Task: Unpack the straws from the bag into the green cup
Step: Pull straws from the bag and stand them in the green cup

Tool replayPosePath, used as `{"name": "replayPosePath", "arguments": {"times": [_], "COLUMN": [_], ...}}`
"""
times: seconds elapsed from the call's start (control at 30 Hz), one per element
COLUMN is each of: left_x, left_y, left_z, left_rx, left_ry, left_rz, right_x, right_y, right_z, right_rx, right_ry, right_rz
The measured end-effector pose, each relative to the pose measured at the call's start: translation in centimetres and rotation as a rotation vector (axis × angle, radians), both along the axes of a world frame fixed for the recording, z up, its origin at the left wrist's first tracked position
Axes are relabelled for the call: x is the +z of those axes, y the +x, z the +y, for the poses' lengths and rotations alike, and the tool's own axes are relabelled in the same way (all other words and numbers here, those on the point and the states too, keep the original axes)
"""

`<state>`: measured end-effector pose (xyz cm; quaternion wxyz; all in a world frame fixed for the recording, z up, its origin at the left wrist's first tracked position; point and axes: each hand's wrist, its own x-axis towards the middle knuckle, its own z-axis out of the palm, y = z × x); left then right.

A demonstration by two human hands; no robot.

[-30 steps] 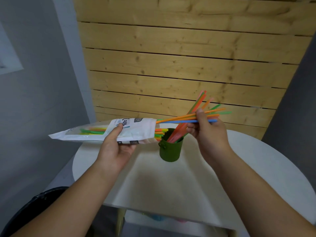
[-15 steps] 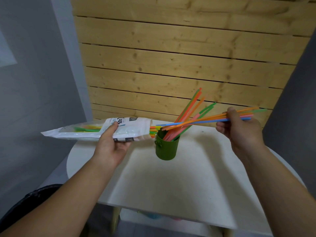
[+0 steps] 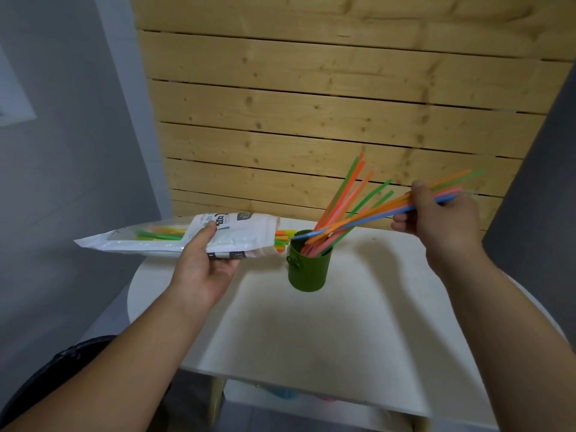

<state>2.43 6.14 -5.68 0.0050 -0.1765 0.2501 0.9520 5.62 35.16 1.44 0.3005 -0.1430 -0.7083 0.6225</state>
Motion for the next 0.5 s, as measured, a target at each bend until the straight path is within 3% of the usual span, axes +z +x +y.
{"name": "replayPosePath", "arguments": {"times": [0.17, 0.5], "left_x": [0.1, 0.0], "left_y": [0.0, 0.3], "left_z": [-0.6, 0.3], "left_rx": [0.017, -0.015], "left_ry": [-0.002, -0.014], "left_rz": [0.008, 0.005], "right_x": [0.3, -0.1], "right_y": [0.1, -0.2], "right_z": [1.5, -1.4], "right_rx": [-0.009, 0.077], "right_ry": [-0.107, 0.042], "right_rz": [-0.003, -0.03]}}
